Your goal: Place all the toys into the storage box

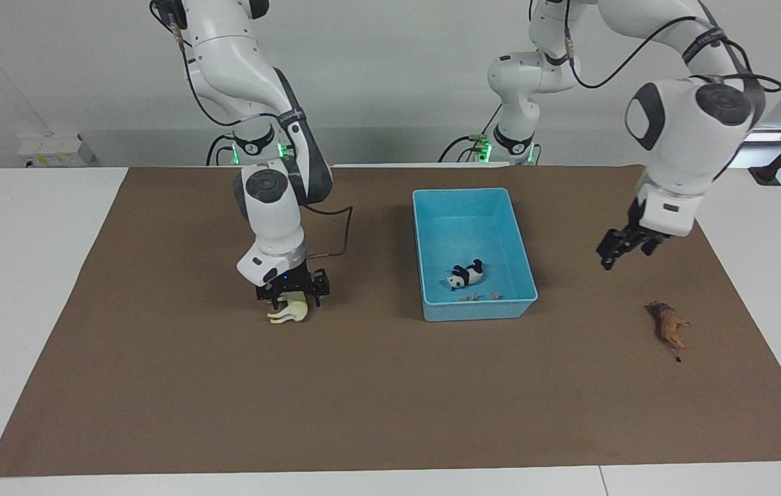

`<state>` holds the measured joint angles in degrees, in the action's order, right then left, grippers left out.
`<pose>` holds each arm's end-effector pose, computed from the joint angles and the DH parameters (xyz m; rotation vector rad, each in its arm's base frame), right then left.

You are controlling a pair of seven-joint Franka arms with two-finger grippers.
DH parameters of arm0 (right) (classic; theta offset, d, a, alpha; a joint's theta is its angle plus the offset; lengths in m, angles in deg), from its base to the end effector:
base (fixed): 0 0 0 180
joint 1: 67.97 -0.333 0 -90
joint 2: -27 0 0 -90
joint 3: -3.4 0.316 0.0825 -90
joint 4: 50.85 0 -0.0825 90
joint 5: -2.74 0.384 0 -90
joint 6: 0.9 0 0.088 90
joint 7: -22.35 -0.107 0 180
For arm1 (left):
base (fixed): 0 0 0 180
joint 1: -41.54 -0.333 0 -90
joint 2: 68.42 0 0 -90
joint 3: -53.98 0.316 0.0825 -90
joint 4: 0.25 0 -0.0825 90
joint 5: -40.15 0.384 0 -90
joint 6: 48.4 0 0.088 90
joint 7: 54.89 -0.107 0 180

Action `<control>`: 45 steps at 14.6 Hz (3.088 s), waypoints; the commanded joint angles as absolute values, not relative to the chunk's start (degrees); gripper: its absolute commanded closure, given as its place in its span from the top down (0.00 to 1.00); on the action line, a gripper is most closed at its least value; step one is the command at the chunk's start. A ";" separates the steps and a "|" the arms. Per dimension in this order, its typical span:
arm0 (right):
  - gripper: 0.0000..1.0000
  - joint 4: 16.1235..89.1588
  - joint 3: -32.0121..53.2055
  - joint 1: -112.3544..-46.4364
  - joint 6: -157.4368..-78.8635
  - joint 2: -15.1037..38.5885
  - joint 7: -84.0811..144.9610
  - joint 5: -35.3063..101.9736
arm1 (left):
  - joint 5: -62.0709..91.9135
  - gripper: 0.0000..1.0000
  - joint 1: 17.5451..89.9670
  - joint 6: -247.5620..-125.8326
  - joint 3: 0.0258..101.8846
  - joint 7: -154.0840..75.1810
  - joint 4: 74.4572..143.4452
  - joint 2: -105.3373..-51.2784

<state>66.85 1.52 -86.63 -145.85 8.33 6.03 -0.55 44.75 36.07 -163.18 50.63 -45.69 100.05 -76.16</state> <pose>0.5808 0.1764 0.2924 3.1286 0.0862 0.2459 0.6143 0.0292 0.4989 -3.0654 -0.2600 -0.1876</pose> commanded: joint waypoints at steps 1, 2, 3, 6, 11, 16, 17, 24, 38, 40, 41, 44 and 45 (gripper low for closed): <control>1.00 68.51 2.08 -85.46 -147.77 9.07 7.32 -1.30 | 44.89 1.00 31.28 -170.02 49.76 -52.77 101.18 -80.62; 1.00 68.51 2.08 -85.46 -147.94 8.98 7.32 -1.30 | 44.89 1.00 29.26 -173.09 49.76 -53.05 101.79 -82.21; 0.85 68.51 2.08 -85.46 -147.94 8.98 7.24 -1.30 | 44.89 1.00 27.06 -177.64 49.76 -53.05 103.88 -82.83; 0.00 68.51 2.17 -85.37 -148.03 8.98 6.88 -1.30 | 45.07 1.00 23.87 -184.18 49.85 -52.79 105.40 -87.56; 0.00 60.29 2.77 -86.51 -137.01 9.59 5.75 -0.69 | 45.07 1.00 23.61 -189.10 50.11 -51.38 109.70 -88.20; 0.00 25.39 5.33 -96.51 -109.88 3.28 -22.47 4.74 | 45.07 1.00 23.08 -195.35 50.12 -51.47 114.62 -88.73; 0.00 24.05 5.33 -99.75 -114.85 2.22 -32.13 6.16 | 45.15 1.00 22.73 -196.14 50.12 -51.73 115.06 -88.73; 0.00 33.26 5.42 -110.42 -141.44 -2.54 -45.65 9.34 | 45.16 0.00 23.08 -195.36 50.12 -51.29 114.63 -88.64; 1.00 33.08 3.83 -87.60 -109.55 9.50 -11.56 5.58 | 44.63 0.00 44.67 -156.07 48.36 -20.32 98.10 -72.48; 1.00 34.49 3.84 -80.66 -109.62 9.59 4.79 2.67 | 44.63 0.00 51.09 -154.93 48.36 -12.73 99.59 -71.77; 1.00 34.93 3.84 -77.84 -109.71 9.59 10.00 2.48 | 44.63 0.00 53.90 -154.58 48.27 -10.53 101.42 -70.54; 1.00 34.93 3.84 -71.50 -109.28 9.59 20.58 2.39 | 44.63 0.00 59.55 -158.16 48.36 -5.41 109.59 -66.85; 1.00 34.67 3.84 -70.01 -107.97 9.77 21.64 2.31 | 44.63 0.00 60.34 -159.31 48.27 -5.41 111.70 -65.80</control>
